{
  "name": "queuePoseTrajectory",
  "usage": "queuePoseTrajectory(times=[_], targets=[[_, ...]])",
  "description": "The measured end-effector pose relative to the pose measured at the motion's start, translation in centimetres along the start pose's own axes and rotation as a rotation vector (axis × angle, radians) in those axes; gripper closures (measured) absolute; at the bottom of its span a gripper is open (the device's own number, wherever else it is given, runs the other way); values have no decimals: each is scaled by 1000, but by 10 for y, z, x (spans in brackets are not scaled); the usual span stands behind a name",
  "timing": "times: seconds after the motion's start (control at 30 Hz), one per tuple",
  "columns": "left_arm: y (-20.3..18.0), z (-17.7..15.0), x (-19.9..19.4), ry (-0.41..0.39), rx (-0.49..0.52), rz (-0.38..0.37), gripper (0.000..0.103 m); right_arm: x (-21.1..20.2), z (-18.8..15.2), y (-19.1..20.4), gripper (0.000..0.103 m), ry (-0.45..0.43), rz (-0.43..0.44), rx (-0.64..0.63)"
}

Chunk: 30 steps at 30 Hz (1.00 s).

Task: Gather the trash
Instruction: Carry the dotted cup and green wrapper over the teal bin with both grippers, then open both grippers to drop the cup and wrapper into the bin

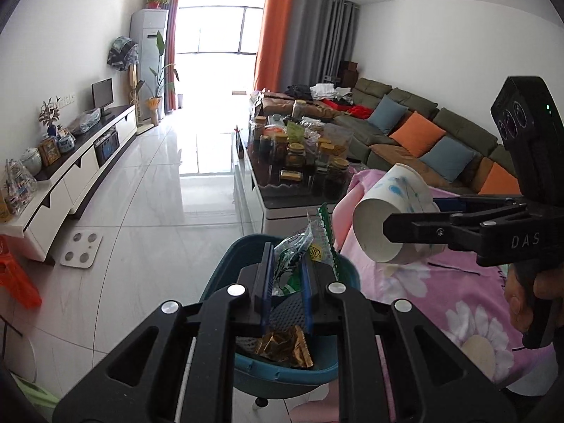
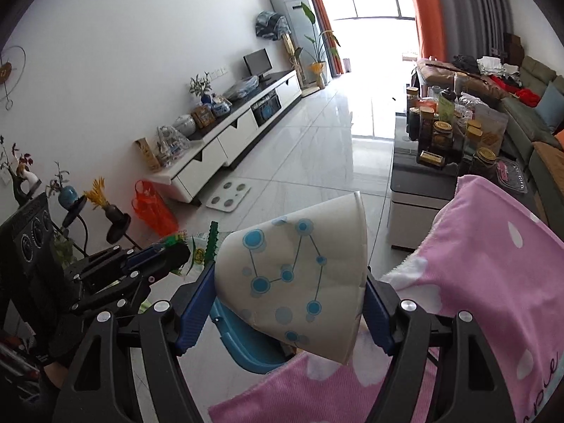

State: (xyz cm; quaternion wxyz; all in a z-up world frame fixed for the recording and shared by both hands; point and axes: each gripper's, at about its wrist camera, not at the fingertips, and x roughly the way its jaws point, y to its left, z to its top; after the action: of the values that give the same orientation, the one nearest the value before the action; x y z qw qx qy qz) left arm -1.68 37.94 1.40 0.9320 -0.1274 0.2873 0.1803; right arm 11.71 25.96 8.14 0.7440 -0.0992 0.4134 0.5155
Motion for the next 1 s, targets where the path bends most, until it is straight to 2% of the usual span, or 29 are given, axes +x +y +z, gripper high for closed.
queuePoseTrajectory(times=[0.3, 0.6, 0.9, 1.0], targets=[[26, -39, 65, 140, -49, 24, 89, 77, -3, -3, 30, 191, 25, 42], [9, -47, 120, 228, -25, 43, 88, 116, -3, -1, 30, 286, -1, 61], [0, -52, 148, 294, -13, 75, 86, 147, -2, 1, 30, 372, -50, 54], [-1, -52, 149, 303, -7, 78, 81, 151, -3, -3, 30, 381, -52, 74]])
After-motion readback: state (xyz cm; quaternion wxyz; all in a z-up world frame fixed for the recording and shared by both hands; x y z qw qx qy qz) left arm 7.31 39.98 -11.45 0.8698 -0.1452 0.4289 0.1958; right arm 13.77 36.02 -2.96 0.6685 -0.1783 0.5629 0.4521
